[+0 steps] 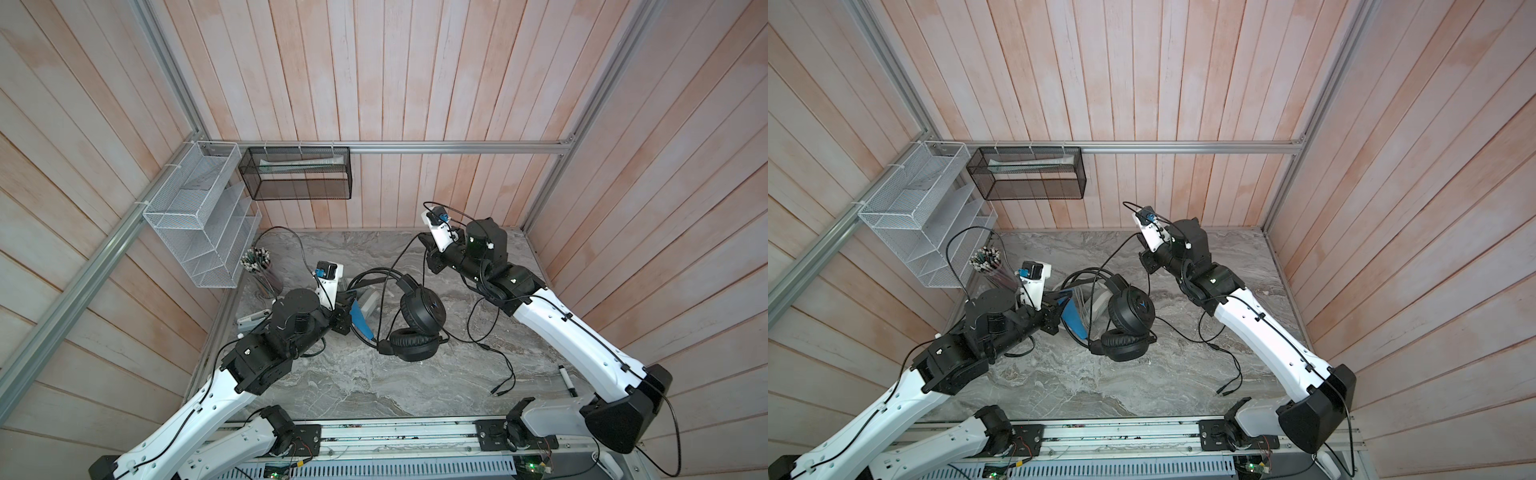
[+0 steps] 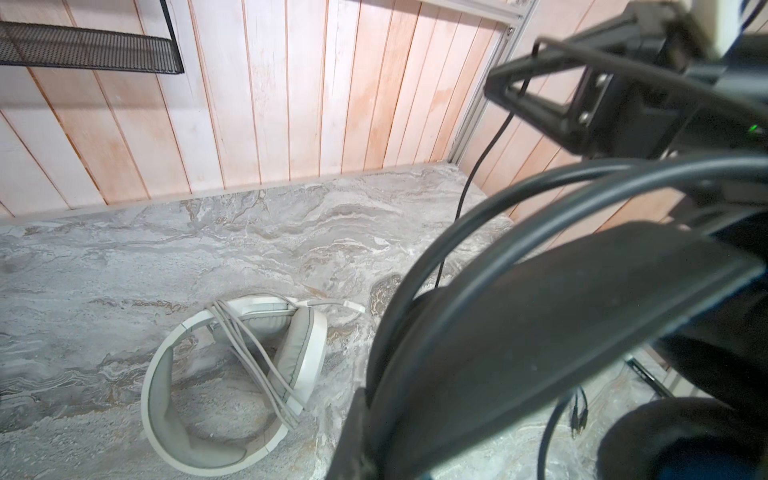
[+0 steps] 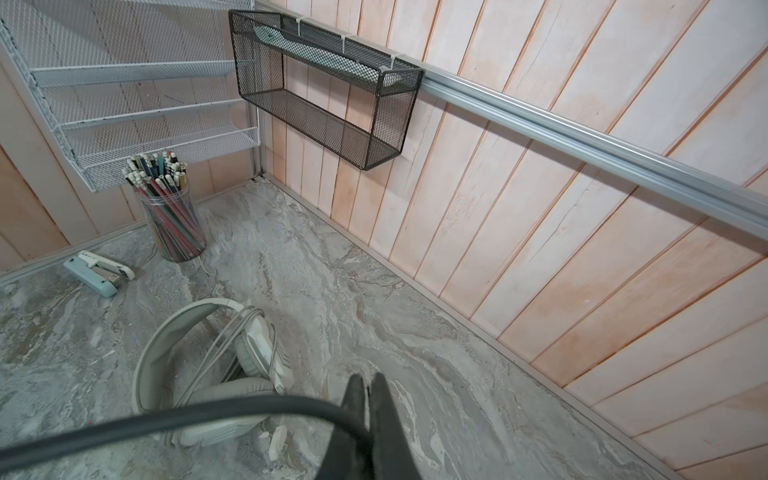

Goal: Wrap the headphones

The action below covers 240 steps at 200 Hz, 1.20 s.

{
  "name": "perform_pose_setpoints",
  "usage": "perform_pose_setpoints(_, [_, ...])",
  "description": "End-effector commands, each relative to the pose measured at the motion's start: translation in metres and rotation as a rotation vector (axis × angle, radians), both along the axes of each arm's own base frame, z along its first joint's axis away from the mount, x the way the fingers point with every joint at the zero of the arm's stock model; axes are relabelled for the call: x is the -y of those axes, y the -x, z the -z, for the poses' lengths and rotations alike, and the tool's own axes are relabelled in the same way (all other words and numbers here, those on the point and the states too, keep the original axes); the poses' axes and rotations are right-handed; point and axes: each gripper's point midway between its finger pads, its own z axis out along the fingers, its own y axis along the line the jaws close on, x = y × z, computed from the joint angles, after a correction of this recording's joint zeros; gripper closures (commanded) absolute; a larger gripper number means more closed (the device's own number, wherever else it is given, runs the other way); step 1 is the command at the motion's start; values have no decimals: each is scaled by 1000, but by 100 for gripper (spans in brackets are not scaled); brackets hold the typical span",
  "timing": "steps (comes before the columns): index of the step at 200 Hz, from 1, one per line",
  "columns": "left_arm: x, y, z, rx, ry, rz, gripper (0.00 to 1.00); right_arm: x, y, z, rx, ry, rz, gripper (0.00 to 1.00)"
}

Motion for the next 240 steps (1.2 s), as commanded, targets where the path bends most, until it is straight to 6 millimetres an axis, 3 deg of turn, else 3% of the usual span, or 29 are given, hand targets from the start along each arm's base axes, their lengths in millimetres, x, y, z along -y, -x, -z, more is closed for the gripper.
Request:
perform_pose_setpoints(1, [1, 6, -51, 75, 145, 11, 100, 11, -5, -24, 60, -114, 42, 100])
perform_pose_setpoints(49, [0, 9, -55, 71, 163, 17, 100, 48, -19, -39, 67, -233, 110, 100])
perform_pose_setpoints(52, [0, 9, -56, 72, 165, 17, 100, 50, -21, -28, 48, -226, 121, 100])
perform_pose_setpoints(66, [-2, 10, -60, 78, 176, 12, 100, 57, -22, -25, 51, -241, 144, 100])
perform_pose_setpoints(96, [-1, 11, -68, 81, 211, 19, 100, 34, -12, -13, -1, -251, 4, 100])
perform_pose_setpoints(118, [1, 14, -77, 80, 250, 31, 100, 32, -13, -3, -27, -274, -1, 100])
perform_pose_setpoints(173, [-7, 19, -105, 114, 339, 18, 100, 22, -10, 46, -138, -289, -40, 100])
perform_pose_setpoints(201, [-12, 18, -115, 117, 390, -12, 100, 13, 3, 63, -176, -323, -95, 100])
perform_pose_setpoints(240, [-13, 9, -127, 73, 458, -64, 100, -9, 32, 80, -181, -322, -185, 91])
